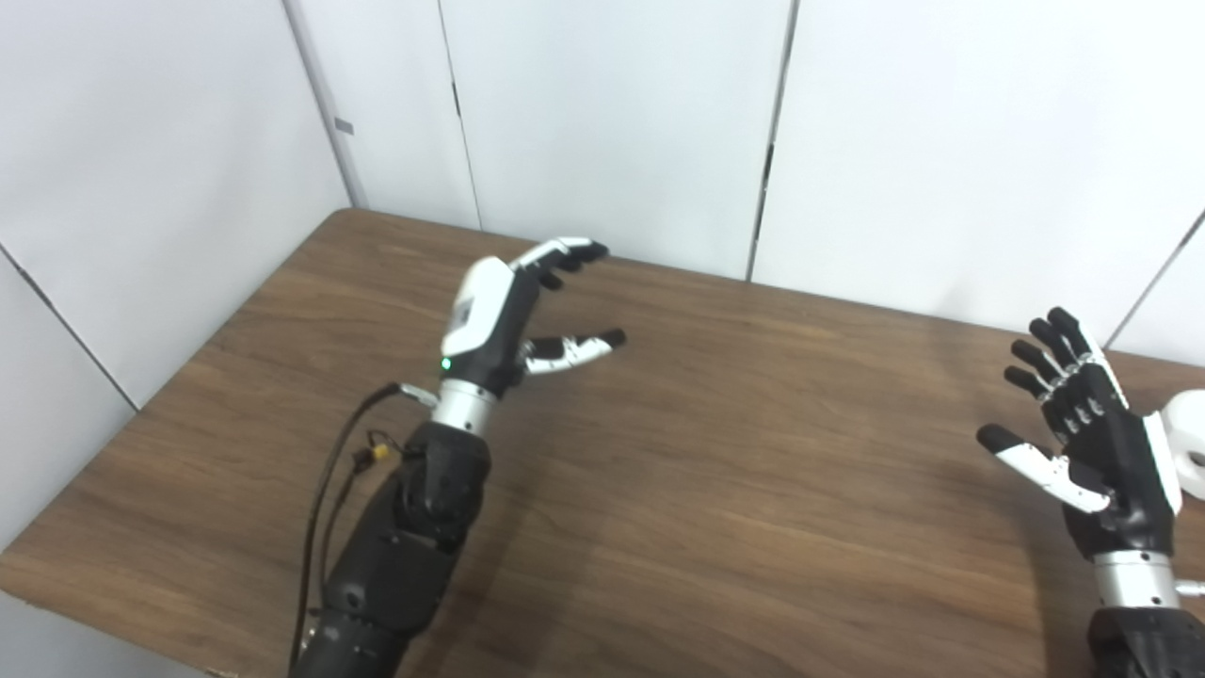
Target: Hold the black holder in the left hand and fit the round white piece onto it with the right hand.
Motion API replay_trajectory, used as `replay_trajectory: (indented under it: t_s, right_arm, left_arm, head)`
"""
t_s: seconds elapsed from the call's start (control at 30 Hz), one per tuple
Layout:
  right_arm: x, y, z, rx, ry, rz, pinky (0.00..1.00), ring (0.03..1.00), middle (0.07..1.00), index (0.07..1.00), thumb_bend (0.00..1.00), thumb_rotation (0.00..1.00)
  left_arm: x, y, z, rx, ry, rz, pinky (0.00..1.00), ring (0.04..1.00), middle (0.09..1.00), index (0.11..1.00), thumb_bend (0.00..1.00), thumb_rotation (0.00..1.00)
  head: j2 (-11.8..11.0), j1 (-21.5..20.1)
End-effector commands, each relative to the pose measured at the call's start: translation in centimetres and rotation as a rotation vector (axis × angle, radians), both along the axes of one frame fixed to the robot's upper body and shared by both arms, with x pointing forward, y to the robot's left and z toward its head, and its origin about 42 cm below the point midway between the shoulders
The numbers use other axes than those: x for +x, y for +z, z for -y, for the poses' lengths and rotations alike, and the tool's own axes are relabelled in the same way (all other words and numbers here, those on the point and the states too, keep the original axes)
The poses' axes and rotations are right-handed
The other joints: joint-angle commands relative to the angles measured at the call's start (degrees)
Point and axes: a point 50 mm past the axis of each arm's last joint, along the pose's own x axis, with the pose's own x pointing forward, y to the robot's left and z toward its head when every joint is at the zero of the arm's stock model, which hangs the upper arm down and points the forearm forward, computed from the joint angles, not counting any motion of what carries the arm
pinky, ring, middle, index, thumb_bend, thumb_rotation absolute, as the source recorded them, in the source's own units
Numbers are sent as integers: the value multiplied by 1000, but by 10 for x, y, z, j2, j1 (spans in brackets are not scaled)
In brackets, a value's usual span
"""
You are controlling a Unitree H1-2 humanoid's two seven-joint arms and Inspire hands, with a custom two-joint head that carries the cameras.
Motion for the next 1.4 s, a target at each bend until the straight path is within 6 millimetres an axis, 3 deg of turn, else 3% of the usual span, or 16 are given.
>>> replay_trajectory:
  t_s: [0.0, 0.37, 0.6, 0.83, 1.0, 1.37]
  right_arm:
    - [-31, -52, 4, 26, -22, -148, 806, 869, 910, 922, 807, 333]
    - [-30, -52, 4, 28, -20, -149, 797, 865, 915, 927, 807, 340]
    - [-31, -50, 2, 20, -25, -140, 782, 851, 911, 928, 796, 342]
    - [-31, -51, 3, 27, -23, -141, 791, 850, 909, 924, 793, 331]
    - [-31, -51, 3, 28, -19, -143, 788, 855, 911, 925, 796, 331]
    - [-34, -51, 3, 28, -18, -140, 786, 854, 912, 928, 803, 343]
  left_arm:
    - [8, 34, -4, 30, 12, 102, 666, 754, 762, 741, 732, 117]
    - [6, 54, -33, 225, 154, 86, 626, 755, 804, 747, 775, 184]
    - [6, 57, -51, 293, 313, 18, 761, 954, 950, 801, 852, 271]
    - [12, 53, -59, 284, 426, -76, 958, 1000, 1000, 869, 944, 379]
    - [18, 48, -62, 284, 451, -134, 958, 1000, 1000, 893, 997, 467]
    - [35, 38, -62, 304, 504, -209, 982, 1000, 1000, 877, 1000, 630]
  head:
    - [1, 0]
    - [3, 2]
    - [3, 4]
    - [5, 4]
    - [5, 3]
    - [10, 0]
